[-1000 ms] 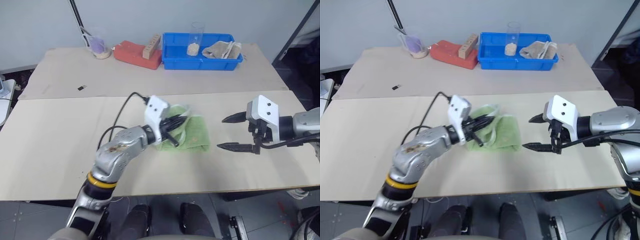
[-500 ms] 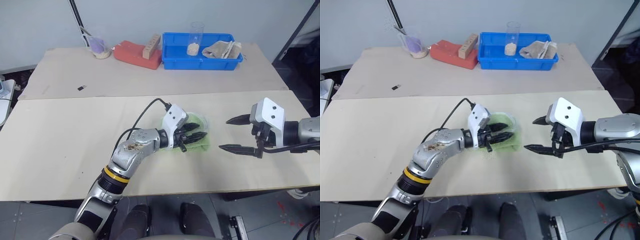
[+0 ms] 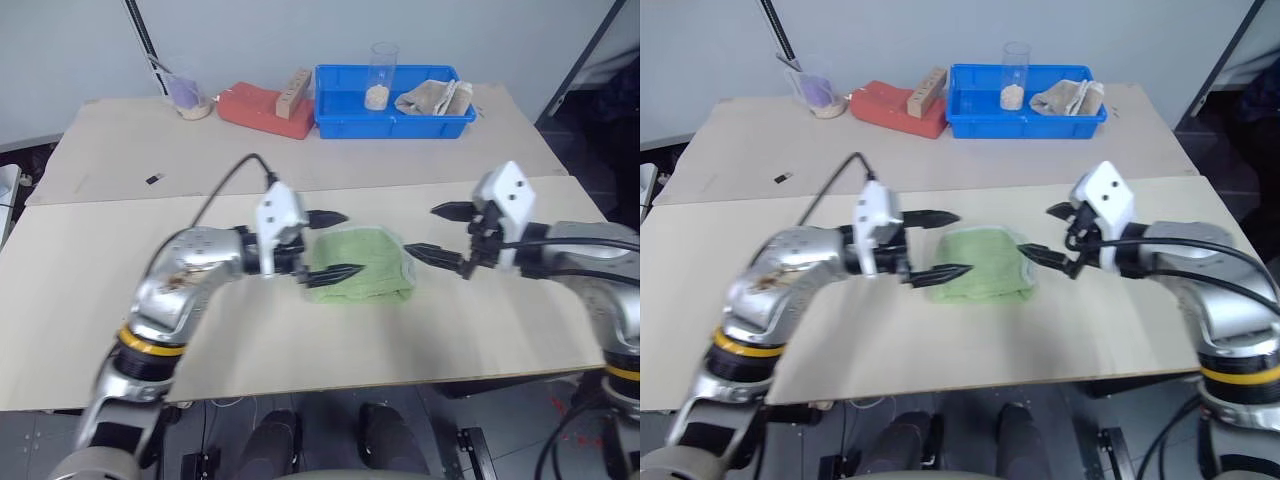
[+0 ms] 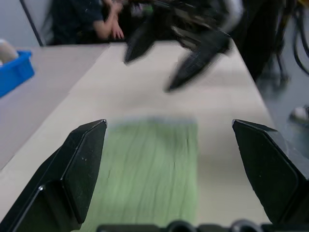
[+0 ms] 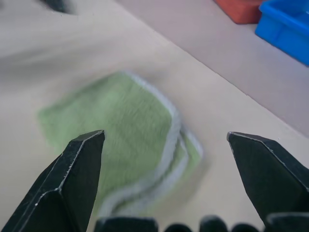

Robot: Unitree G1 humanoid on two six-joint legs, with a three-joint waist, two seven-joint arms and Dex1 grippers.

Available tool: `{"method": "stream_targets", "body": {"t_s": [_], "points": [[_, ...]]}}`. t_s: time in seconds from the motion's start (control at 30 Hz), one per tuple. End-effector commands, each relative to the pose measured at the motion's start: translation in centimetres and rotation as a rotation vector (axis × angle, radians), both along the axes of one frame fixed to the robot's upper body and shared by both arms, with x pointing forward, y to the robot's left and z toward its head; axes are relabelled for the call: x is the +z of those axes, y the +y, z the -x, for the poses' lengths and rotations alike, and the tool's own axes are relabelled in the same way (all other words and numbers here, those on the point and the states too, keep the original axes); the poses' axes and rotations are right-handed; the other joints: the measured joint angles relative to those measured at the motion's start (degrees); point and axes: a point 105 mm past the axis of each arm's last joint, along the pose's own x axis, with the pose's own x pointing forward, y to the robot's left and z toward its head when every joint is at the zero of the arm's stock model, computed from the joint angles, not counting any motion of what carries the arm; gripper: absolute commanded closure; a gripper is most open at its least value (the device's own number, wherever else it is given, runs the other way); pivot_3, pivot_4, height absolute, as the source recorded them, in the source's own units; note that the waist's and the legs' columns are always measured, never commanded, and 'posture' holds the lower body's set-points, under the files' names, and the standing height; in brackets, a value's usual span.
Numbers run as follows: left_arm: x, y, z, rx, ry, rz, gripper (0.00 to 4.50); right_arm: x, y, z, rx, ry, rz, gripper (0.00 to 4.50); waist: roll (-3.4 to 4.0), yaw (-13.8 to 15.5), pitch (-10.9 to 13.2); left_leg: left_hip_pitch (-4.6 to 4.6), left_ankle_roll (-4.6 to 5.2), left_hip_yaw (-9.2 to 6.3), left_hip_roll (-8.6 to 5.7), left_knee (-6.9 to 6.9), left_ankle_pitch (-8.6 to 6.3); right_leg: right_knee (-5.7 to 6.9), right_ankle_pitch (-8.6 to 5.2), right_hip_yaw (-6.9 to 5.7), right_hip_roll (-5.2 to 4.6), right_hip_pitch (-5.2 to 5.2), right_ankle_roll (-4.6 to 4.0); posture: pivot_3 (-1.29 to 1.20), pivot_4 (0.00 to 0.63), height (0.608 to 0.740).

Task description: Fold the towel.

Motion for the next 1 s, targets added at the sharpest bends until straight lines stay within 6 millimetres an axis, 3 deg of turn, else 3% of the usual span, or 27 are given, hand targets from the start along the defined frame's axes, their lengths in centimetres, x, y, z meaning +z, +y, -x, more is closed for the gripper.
{"method": "stream_targets", "body": {"t_s": [0.03,0.3,0.53,0.77,1.0], "points": [[1.5,1.8,2.3,-0.091,-0.023,-0.048,0.06,-0.8,-0.6,-1.3,-0.09,-0.005,-0.008,0.0,-0.02,0.33,0.01,-0.08,0.0,-0.02,-0.01,0.02,0.0,-0.02,0.0,-0.03,-0.01,-0.02,0.0,0.0,0.15,0.74],[3.3,5.6,5.3,-0.106,0.063,-0.082,0.06,-5.3,-1.3,-2.2,-0.165,0.23,-0.138,0.0,0.0,0.38,0.02,-0.06,0.04,-0.03,-0.01,0.01,-0.02,0.04,0.0,-0.08,-0.03,-0.05,0.01,0.0,0.15,0.74],[3.9,5.7,5.9,-0.099,0.04,-0.08,0.06,-6.7,0.1,-2.2,-0.131,0.422,-0.298,0.0,0.01,-0.34,0.02,0.04,0.04,-0.04,0.05,-0.03,-0.02,0.1,0.0,-0.08,0.05,-0.02,0.0,0.0,0.15,0.74],[3.6,5.3,5.7,-0.08,0.024,-0.065,0.0,-6.1,1.4,-2.7,-0.101,0.392,-0.322,2.24,0.02,-0.46,0.02,0.02,0.04,-0.03,0.04,-0.04,-0.02,0.09,0.0,-0.07,0.05,-0.04,0.01,0.0,0.15,0.74],[4.7,5.0,4.8,-0.042,-0.001,-0.002,0.0,-2.6,-0.7,-5.2,-0.152,0.189,-0.301,4.48,0.02,-0.45,0.03,0.03,0.03,-0.02,0.03,-0.03,-0.02,0.12,0.0,-0.06,0.05,-0.05,0.01,0.0,0.15,0.74]]}}
